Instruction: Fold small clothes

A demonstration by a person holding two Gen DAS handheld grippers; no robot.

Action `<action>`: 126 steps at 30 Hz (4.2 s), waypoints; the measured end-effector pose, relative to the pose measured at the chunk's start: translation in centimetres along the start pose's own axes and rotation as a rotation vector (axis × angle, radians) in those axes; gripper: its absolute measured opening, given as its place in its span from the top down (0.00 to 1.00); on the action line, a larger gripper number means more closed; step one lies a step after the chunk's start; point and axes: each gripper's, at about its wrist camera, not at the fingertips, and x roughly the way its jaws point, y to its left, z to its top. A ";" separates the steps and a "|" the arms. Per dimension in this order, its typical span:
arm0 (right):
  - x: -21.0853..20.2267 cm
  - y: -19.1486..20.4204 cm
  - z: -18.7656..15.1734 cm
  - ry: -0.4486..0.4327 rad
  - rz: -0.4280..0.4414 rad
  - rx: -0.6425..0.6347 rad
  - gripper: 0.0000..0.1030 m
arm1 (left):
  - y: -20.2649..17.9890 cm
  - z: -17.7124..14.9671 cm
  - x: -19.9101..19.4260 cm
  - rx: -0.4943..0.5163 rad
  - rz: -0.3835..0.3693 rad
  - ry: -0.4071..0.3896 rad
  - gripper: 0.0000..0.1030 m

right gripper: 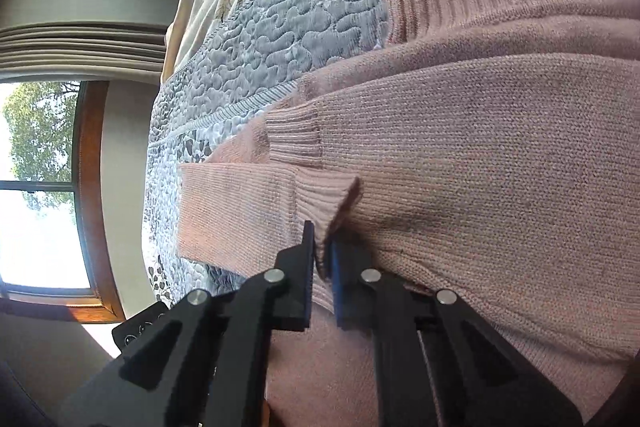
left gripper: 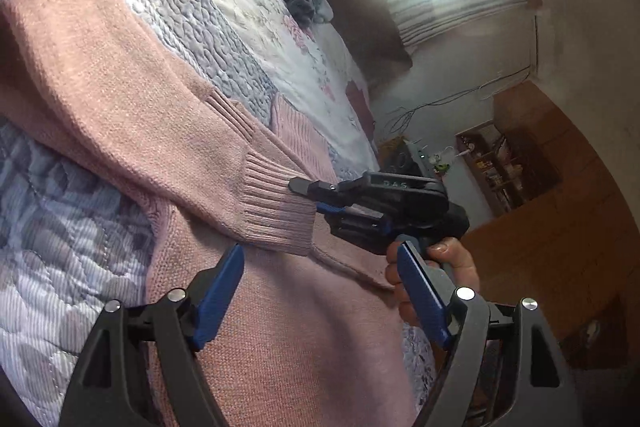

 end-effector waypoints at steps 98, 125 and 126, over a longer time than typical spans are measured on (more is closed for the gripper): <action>-22.2 -19.1 -5.3 -0.295 -0.147 0.119 0.97 | 2.7 11.7 9.9 -0.060 0.119 0.377 0.26; -22.3 -18.5 -3.3 -0.340 -0.273 0.071 0.68 | 2.3 14.6 4.4 -0.026 0.176 0.316 0.26; -22.2 -18.2 -3.1 -0.328 -0.271 0.069 0.80 | 2.4 14.4 4.4 -0.025 0.166 0.317 0.26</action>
